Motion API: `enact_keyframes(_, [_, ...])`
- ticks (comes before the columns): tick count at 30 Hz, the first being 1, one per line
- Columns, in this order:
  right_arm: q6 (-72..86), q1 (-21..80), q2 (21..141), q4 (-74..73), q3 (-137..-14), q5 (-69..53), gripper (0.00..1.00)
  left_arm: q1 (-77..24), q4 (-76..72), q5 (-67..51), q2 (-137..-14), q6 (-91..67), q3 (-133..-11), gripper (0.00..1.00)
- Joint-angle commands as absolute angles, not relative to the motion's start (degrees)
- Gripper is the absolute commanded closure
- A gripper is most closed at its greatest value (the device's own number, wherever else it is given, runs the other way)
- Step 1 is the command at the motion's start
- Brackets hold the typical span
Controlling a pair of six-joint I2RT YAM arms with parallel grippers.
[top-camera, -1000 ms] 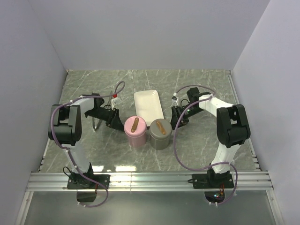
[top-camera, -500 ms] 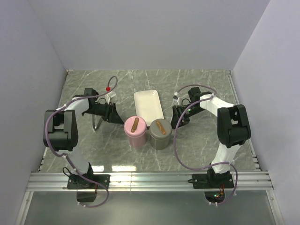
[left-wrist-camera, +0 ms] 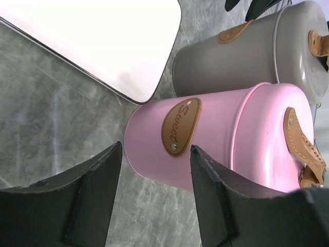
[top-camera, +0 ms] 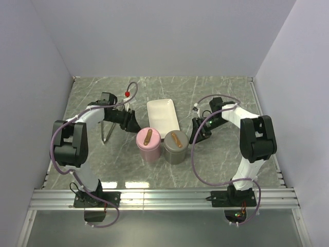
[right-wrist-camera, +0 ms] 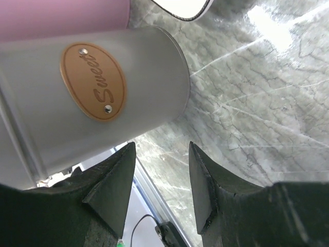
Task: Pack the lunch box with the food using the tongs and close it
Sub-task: Move the packing box to the center of the board.
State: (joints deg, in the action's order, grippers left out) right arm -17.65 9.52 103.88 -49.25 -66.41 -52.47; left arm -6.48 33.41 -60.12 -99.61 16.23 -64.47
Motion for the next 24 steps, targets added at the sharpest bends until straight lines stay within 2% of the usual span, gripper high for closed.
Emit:
enact_keyframes(1, [-18.63,10.46,100.9,-49.4,-65.83,-52.03,0.47,-7.2,35.24,-60.38,-98.79,19.16,-63.99,0.39])
enact_keyframes(11, [-16.35,13.01,100.46,-46.67,-63.9,-53.17,0.47,-9.32,33.75,-60.12,-96.07,17.49,-62.14,0.38])
enact_keyframes(19, [-14.77,15.29,98.97,-44.12,-62.67,-53.52,0.47,-8.7,26.46,-54.85,-93.52,8.71,-60.29,0.24])
enact_keyframes(24, [-15.73,14.07,97.74,-44.91,-62.23,-52.65,0.47,-4.93,24.35,-53.61,-90.71,5.02,-61.43,0.15])
